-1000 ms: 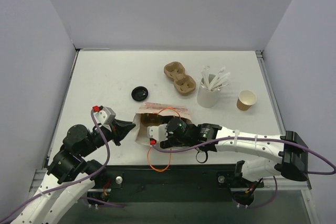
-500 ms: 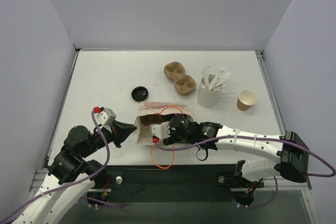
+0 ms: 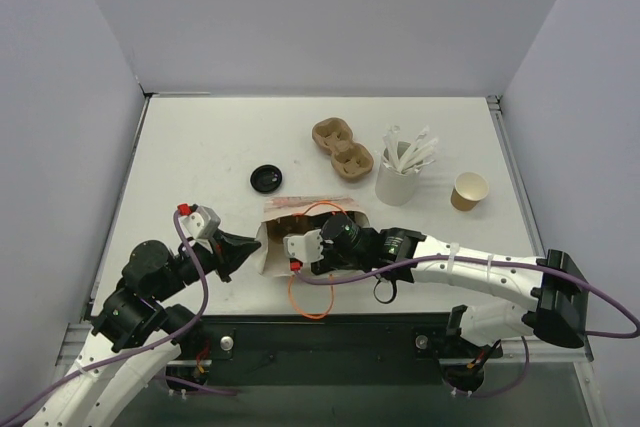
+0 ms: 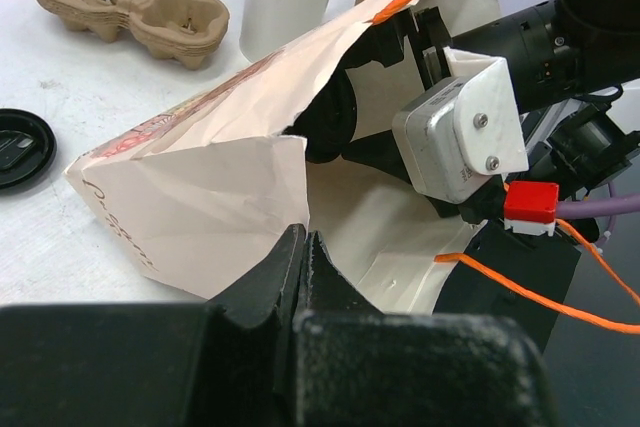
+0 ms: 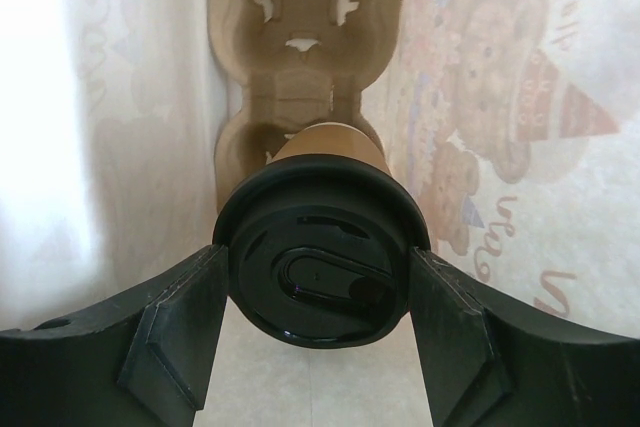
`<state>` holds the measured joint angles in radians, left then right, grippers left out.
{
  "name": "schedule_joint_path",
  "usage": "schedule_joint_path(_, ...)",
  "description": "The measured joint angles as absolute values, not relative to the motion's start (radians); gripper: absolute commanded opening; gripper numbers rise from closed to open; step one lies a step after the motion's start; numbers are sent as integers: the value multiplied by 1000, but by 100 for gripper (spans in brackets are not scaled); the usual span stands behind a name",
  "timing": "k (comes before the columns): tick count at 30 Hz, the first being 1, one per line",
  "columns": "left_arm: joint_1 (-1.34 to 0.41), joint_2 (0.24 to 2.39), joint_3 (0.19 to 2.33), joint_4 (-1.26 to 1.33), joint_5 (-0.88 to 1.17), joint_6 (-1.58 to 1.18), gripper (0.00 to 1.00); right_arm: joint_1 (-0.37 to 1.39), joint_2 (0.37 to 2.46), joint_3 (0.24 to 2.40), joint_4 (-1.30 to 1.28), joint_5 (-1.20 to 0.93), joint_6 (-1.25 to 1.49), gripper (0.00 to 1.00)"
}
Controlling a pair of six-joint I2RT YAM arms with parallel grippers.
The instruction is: Pack the takeout coffee
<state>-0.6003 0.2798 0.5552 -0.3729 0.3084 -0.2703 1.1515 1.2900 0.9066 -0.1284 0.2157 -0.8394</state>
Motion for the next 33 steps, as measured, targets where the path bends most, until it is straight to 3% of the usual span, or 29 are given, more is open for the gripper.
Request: schedule_joint_path(33, -600, 261, 547, -371, 308, -285, 0, 1151, 1324, 884, -121, 255, -874, 40)
